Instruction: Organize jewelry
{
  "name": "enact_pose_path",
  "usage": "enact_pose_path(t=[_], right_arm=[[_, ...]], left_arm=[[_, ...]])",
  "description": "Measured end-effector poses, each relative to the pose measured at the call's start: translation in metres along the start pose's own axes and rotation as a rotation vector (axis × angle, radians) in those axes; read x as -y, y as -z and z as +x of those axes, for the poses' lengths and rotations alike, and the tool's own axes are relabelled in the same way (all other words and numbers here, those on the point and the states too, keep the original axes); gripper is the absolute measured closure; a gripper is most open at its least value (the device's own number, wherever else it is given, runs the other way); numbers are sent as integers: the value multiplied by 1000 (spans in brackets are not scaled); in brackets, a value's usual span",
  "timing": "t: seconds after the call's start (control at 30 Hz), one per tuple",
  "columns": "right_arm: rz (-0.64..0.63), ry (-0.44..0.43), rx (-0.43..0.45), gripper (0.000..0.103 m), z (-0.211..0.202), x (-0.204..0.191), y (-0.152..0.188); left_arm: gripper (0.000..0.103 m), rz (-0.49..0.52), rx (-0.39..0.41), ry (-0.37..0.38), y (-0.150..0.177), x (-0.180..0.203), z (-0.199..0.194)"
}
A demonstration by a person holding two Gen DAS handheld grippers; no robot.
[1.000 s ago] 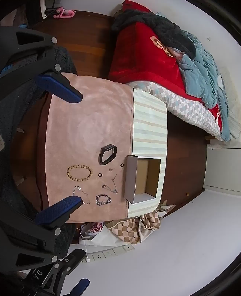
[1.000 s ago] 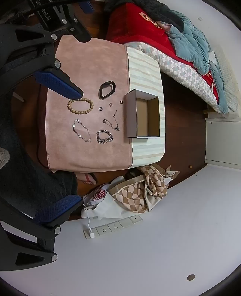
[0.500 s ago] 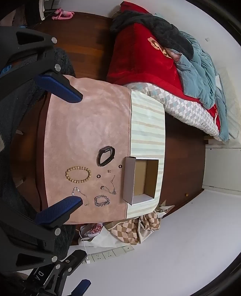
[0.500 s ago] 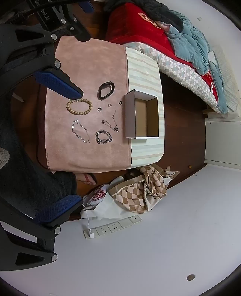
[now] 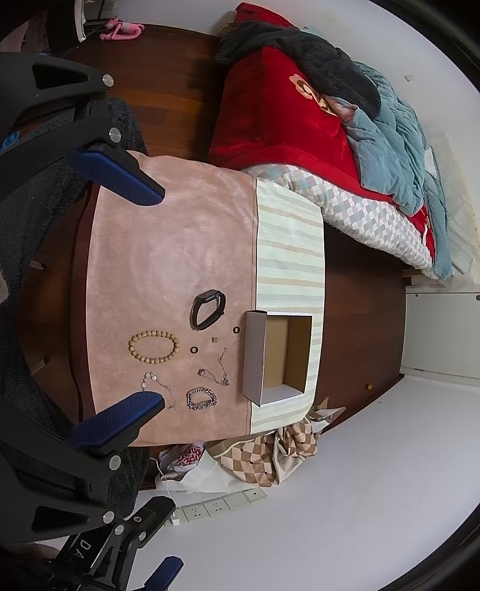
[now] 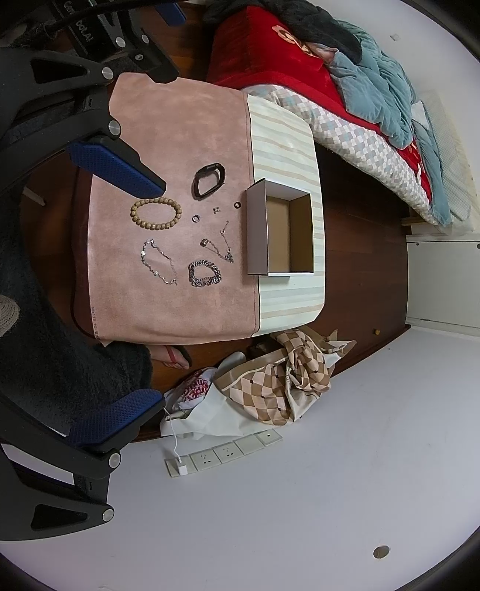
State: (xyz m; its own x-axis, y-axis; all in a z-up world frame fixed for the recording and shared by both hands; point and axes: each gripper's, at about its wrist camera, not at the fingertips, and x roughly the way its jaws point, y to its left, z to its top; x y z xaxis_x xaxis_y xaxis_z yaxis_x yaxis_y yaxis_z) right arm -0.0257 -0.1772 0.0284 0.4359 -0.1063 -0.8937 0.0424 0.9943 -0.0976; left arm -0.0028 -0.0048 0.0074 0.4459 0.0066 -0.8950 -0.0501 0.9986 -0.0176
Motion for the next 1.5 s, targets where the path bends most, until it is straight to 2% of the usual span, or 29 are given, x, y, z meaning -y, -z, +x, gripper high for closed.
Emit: enact_pose_path(t=[1.5], right_arm=[[15,15,22,0,-9,7,0]], left_arm=[[0,7,27,8,1,4,-9]])
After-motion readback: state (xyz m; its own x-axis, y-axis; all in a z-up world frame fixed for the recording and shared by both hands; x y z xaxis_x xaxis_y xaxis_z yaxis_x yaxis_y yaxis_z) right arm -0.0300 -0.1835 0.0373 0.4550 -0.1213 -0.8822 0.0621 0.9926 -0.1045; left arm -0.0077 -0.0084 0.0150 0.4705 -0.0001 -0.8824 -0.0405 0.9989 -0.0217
